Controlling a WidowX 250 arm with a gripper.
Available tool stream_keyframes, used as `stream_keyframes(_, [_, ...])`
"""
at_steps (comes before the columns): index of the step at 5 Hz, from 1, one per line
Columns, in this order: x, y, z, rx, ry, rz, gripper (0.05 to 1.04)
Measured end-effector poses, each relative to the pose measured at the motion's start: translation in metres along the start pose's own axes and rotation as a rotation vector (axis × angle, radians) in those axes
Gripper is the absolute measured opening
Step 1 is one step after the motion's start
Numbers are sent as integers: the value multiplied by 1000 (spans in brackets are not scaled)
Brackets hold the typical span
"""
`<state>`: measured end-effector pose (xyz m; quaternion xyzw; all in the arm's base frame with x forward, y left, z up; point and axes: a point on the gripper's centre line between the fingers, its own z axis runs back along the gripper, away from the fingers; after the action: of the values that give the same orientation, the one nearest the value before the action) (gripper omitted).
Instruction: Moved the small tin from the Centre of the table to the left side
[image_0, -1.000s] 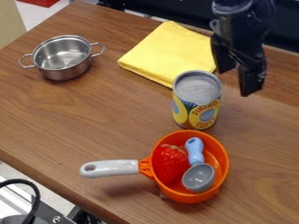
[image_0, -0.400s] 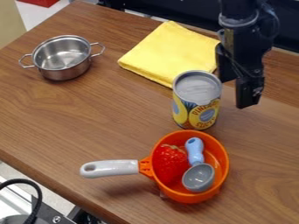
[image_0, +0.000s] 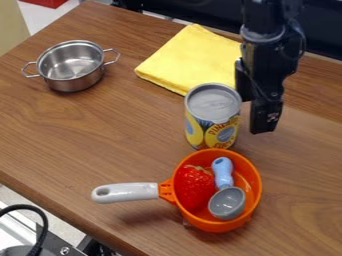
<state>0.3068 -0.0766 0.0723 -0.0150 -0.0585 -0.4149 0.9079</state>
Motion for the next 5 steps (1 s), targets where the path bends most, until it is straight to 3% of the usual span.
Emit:
stream_keyframes(2, [-27, 14, 2, -3, 42, -84, 999])
stream_keyframes(3, [-41, 22, 5, -24, 30, -101, 999])
stream_keyframes(5, [-78, 25, 19, -11, -2, -115, 999])
